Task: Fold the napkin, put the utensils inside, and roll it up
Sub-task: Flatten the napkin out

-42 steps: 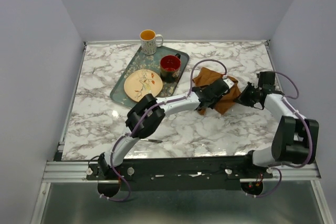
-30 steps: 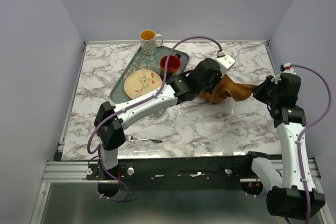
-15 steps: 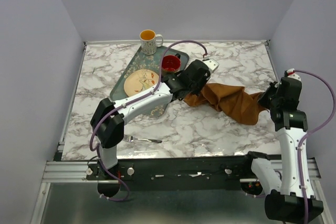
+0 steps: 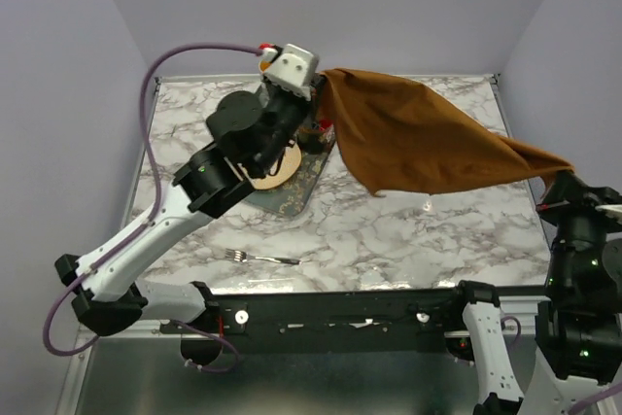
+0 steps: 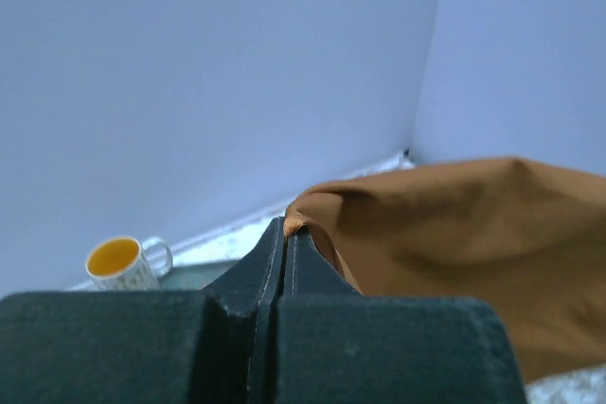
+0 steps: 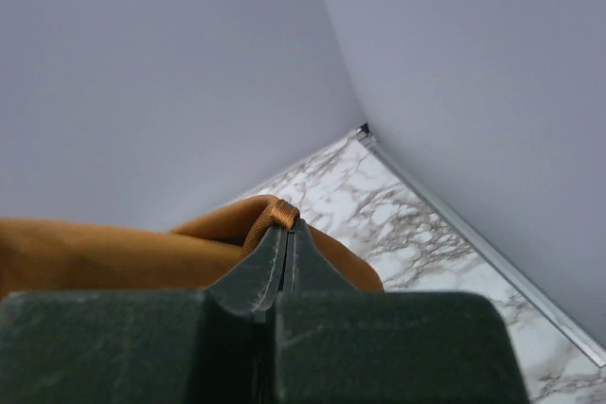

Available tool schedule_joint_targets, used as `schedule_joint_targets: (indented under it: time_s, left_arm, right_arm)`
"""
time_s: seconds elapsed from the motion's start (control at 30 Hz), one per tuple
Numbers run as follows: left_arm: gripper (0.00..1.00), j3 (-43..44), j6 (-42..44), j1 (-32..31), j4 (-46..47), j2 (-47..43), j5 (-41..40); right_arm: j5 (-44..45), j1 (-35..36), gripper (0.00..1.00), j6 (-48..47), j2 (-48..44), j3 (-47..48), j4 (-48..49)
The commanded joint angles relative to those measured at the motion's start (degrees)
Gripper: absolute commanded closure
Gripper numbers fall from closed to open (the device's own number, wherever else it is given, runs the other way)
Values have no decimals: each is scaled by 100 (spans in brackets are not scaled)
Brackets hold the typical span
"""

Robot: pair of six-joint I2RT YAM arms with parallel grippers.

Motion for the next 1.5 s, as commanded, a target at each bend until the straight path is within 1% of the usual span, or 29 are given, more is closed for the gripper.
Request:
schedule_joint_targets:
  time_s: [0.0,0.03,0.13,0.2,0.23,0.27,0.33,0.37,0.4,0.43,0.5,0.53,0.57,0.6,0.63,0.7,0.8,0.83,0.9,0.93,1.0,1.03,1.07,1.1,1.13,1.17,1.23,1.33,1.47]
  left_arm:
    - [100,-559,478,-14,946,-460,-273]
    - [100,-690,470,-14,965,-582,-318]
    - [100,-876,496,-14,782,-619,-213]
    - [100,-1025,225,-14,544,-540,-38]
    - [100,-1121,67,-14,291,-418,59]
    - [100,-1166,-274,-14,175,-364,182]
    - [100,-1297,-732,-14,-106,-50,621]
    - [100,-1350,-900,-14,-212,100,788]
    - [100,-1368,-1302,-14,-326,285,911]
    - [100,-1394,-1462,-14,-571,652,1130]
    - [100,-1500,-1823,-23,-827,953,1036]
    - [100,-1587,-2094,-23,-915,1111,922]
    - [100,-1884,-2140,-14,-829,1139,965]
    - [100,-2009,-2167,-14,-759,1148,965]
    - [100,-2123,-2263,-14,-645,1157,930]
    - [100,-2317,-2386,29,-600,1165,886]
    - [100,-2291,-2623,100,-582,1244,773]
    - [100,-2256,-2668,213,-626,1305,772]
    - [100,-2081,-2764,346,-705,1393,816]
    - [100,-2011,-2782,477,-801,1498,842]
    - [100,-1773,-2817,618,-907,1639,1016]
    - [100,-1694,-2835,680,-968,1762,1114]
    - [100,-1606,-2852,793,-977,1815,1210]
    - [100,-1588,-2870,821,-969,1851,1255]
    - [100,-1579,-2879,838,-943,1895,1281]
    - [100,-1562,-2879,882,-925,1912,1299]
    - [100,-1553,-2905,935,-881,1974,1447]
    - [100,-1544,-2940,1023,-828,2044,1563]
    - [100,-1561,-2923,1058,-828,2053,1624]
  right_arm:
    - [1040,71,99,-302,490,1046,-580]
    - [1241,114,99,-355,647,1361,-816]
    - [1313,229,99,-453,772,1330,-1099]
    - [929,229,99,-383,798,733,-1117]
    - [448,229,99,-269,859,566,-1283]
    - [182,229,99,-189,956,68,-1284]
    - [-311,229,98,-49,1166,-462,-1240]
    - [-330,220,93,-5,1350,-621,-1301]
    - [-331,220,84,83,1839,-901,-1319]
    - [-226,220,63,119,2044,-973,-1389]
    - [-295,220,44,-64,2379,-1053,-1329]
    - [-495,229,32,-335,2346,-1149,-1128]
    - [-619,238,22,-486,2293,-1211,-1013]
    - [-751,272,19,-583,2284,-1246,-960]
    - [-1074,403,12,-697,2371,-1212,-994]
    - [-1506,641,12,-716,2477,-1272,-1012]
    - [-2026,1632,12,-339,2433,-1790,-705]
    - [-2035,2279,12,-103,2451,-1913,-565]
    - [-1861,3020,13,135,2591,-2300,-424]
    - [-1694,3746,13,354,2678,-2397,-267]
    - [-1527,4462,14,584,3003,-2651,-73]
    - [-1369,5187,14,724,3135,-2713,207]
    - [-1315,5551,16,795,3258,-2740,340]
    - [-1080,5877,18,883,3660,-2723,446]
    - [-991,6428,26,1040,3855,-2706,691]
    - [-946,6669,30,1085,4092,-2697,850]
    - [-762,7326,31,1252,4699,-2670,1331]
    - [-473,7899,26,1401,5435,-2531,1677]
    - [-366,8323,21,1455,6132,-2346,1958]
